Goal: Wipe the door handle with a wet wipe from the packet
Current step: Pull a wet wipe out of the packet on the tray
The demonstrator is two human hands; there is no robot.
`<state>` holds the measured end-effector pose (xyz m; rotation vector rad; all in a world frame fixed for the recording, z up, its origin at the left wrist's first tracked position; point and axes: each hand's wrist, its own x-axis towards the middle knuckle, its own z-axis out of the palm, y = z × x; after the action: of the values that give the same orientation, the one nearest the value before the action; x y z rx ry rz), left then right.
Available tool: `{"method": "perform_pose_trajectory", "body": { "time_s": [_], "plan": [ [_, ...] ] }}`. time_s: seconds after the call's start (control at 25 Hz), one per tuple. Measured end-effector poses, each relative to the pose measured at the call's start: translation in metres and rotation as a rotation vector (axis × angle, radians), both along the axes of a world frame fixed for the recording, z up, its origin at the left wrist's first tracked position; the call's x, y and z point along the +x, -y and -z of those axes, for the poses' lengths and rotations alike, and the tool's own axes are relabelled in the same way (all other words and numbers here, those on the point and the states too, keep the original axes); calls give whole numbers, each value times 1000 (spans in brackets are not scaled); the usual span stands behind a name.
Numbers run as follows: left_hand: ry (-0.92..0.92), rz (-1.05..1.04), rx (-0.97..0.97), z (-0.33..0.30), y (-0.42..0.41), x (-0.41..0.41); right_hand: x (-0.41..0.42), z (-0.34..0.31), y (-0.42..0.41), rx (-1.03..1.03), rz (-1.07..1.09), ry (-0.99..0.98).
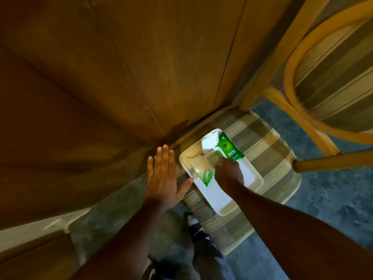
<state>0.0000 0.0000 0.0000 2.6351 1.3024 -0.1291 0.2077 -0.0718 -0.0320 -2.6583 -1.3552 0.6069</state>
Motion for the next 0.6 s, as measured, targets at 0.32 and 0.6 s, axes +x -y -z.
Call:
{"method": "perform_pose_trajectory", "body": {
  "time_s": [0.32,0.6],
  "plan": [
    [-29,-17,23,-3,-13,-30,6,-2,-32,105,389,-202],
    [416,-289,70,-148,-41,-31,-20,-187,-58,769,662,-1106]
  ]
}}
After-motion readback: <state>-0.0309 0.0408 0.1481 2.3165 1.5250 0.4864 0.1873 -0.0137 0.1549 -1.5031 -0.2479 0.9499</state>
